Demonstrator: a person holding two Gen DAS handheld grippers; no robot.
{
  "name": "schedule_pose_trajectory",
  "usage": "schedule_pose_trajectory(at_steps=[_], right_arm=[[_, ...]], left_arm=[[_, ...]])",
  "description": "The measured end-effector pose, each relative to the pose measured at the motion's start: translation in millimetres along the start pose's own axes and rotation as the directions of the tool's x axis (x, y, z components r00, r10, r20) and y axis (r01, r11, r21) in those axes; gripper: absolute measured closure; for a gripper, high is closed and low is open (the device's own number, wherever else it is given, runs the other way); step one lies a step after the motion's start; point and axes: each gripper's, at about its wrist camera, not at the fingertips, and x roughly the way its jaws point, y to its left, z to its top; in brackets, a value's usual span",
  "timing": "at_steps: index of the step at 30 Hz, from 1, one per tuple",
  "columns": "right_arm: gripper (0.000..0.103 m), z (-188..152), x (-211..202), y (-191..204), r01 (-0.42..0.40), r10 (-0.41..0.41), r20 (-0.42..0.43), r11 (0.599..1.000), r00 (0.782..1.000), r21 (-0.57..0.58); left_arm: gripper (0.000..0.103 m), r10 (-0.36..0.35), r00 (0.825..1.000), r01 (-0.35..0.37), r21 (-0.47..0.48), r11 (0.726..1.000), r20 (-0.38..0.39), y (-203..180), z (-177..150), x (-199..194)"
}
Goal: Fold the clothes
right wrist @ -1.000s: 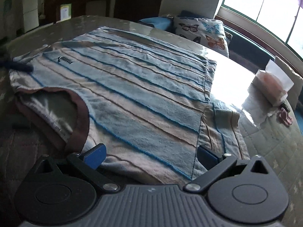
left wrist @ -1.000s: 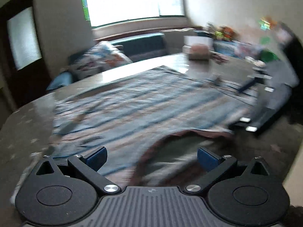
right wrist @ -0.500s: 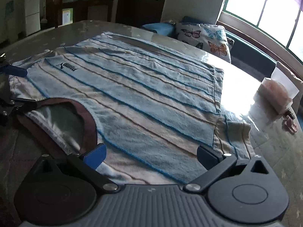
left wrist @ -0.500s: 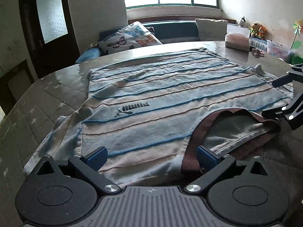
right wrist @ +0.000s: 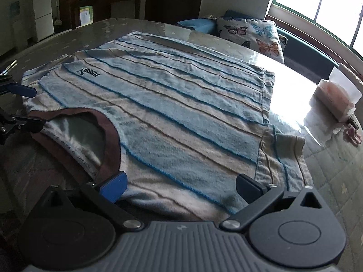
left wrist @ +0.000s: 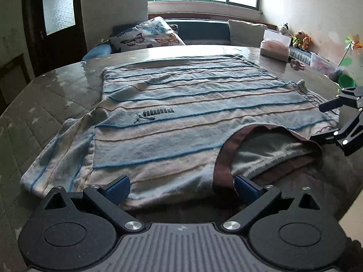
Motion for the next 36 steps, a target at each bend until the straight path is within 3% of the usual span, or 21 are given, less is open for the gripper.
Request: schedule_pose_trajectory(at_steps=[4, 7, 14, 17, 19, 25, 28, 32, 36], right_arm=[[0.0, 4.4, -2.4, -2.6, -0.015, 0.015, 0.002, 1.0, 1.0, 0.004], [0.0, 11.1, -4.4, -3.3, -0.018, 0.018, 0.023, 1.0, 1.0, 0.011], [0.0, 49.1, 7.3, 12.6, -0.031, 0.034, 0.092, 0.999, 0.995, -0.034], [0.0, 69.1, 22.4, 30.2, -0.046, 0.053, 0.1, 0.996, 0.994, -0.07], [0.0, 84.0, 36.8, 47.8, -0.072, 0.081, 0.099, 0.993, 0.992, -0.098], [0.0, 102.3, 63.0, 99.4, -0.14, 0.155, 0.072, 0.972, 0.985, -0.188], [0.0, 96.0, 62.8, 126.4, -0.158, 0.178, 0.053, 0.952, 0.983, -0.263], [0.0, 87.6, 50.9, 148.2, -0.123, 0.164, 0.08, 0.92, 0.983, -0.372], [0.0, 98.4, 47.6, 153.4, -0.109, 0.162, 0.111, 0.92, 0.981, -0.376]], left_arm=[[0.003, 0.02, 0.999, -0.018, -0.067, 0.998, 0.036, 21.2, 6.7, -12.0], [0.007, 0.112, 0.991, -0.1, -0.15, 0.984, 0.073, 46.7, 13.2, -20.8], [0.022, 0.289, 0.957, -0.271, -0.363, 0.891, -0.006, 115.5, 7.8, -19.8], [0.03, 0.302, 0.953, -0.291, -0.4, 0.869, -0.038, 134.1, 2.6, -15.0], [0.041, 0.303, 0.952, -0.296, -0.411, 0.862, -0.051, 140.2, -1.4, -12.7], [0.052, 0.311, 0.95, -0.302, -0.396, 0.867, -0.043, 147.9, -6.8, -10.4], [0.053, 0.307, 0.951, -0.295, -0.413, 0.862, -0.037, 150.9, -8.6, -12.6], [0.051, 0.287, 0.958, -0.267, -0.439, 0.858, -0.023, 153.4, -10.7, -18.7], [0.045, 0.258, 0.966, -0.236, -0.45, 0.861, -0.014, 151.4, -7.6, -18.2]])
